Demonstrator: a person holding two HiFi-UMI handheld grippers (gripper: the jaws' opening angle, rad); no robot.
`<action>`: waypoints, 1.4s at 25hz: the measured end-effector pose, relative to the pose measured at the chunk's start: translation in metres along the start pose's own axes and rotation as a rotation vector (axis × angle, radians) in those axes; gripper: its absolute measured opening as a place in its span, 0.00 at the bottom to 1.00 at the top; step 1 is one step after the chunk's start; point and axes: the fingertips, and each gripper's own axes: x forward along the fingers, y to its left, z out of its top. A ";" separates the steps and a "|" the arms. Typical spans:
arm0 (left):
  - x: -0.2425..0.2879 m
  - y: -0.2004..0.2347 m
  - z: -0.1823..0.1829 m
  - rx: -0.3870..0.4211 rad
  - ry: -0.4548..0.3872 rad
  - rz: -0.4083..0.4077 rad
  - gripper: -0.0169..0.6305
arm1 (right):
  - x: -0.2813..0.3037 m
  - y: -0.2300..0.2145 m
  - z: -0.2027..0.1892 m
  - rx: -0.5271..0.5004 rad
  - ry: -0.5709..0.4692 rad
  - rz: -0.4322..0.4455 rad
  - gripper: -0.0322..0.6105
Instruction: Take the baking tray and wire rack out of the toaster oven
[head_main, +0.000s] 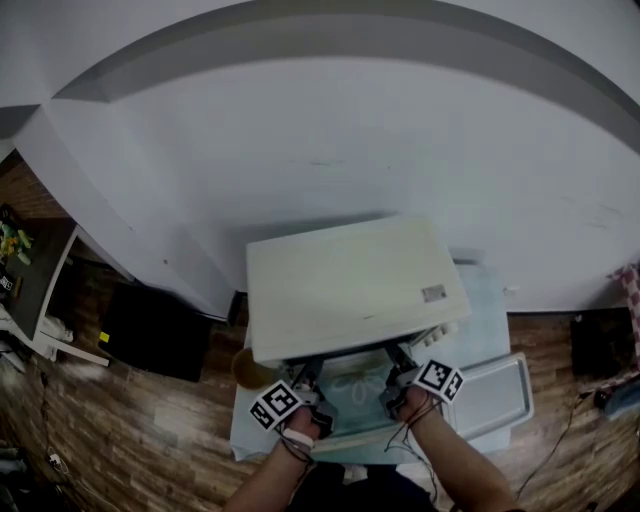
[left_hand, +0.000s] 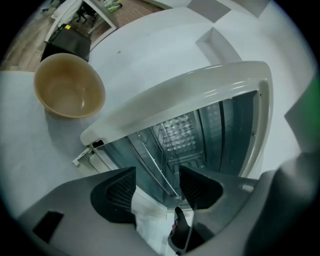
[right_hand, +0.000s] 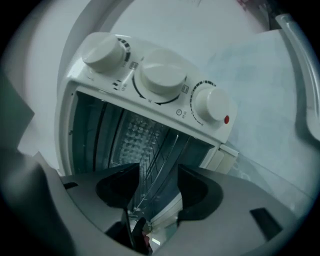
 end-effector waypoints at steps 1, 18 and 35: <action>0.005 0.002 0.002 -0.020 -0.011 0.001 0.43 | 0.008 -0.003 0.001 0.008 -0.006 0.003 0.43; 0.047 0.006 0.021 0.024 -0.056 0.004 0.06 | 0.068 0.005 0.001 0.012 0.029 0.065 0.16; 0.000 0.012 -0.015 0.054 0.073 -0.041 0.06 | 0.013 -0.008 -0.030 -0.004 0.027 0.021 0.15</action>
